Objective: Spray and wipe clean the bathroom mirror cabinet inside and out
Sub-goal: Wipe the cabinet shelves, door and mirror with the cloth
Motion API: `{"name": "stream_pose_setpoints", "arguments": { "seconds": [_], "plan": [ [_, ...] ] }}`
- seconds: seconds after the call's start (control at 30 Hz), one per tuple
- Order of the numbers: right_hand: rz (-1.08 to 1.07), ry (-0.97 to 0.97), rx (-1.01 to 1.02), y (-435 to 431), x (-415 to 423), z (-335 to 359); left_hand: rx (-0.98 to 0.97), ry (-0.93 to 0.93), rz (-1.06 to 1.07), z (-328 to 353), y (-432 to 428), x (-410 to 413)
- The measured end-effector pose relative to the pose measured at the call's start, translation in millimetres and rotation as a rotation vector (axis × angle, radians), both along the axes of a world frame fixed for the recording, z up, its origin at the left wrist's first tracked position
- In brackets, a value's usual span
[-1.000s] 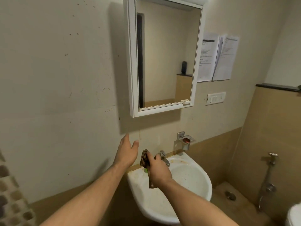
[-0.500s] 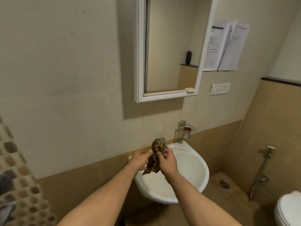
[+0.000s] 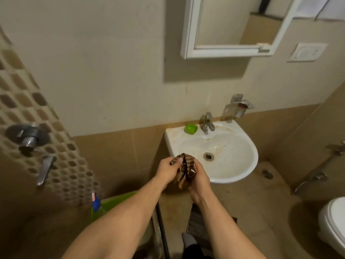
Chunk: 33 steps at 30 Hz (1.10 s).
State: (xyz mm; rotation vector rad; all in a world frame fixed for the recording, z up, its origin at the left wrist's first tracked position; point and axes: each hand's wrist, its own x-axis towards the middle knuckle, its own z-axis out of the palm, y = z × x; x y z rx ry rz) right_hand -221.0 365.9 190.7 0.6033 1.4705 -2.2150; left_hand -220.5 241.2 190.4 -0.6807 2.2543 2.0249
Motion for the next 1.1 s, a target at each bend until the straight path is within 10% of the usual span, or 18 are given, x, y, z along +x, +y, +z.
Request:
{"name": "stream_pose_setpoints", "arguments": {
  "seconds": [0.3, 0.67, 1.1],
  "plan": [
    [0.237, 0.384, 0.658, 13, 34, -37, -0.155, -0.014, 0.216, -49, -24, 49],
    [0.507, 0.533, 0.857, 8, 46, -26, -0.170, 0.009, 0.317, -61, -60, 90],
    [0.224, 0.028, 0.259, 3, 42, -12, 0.030, -0.285, 0.004, -51, -74, 104]
  ]
}}
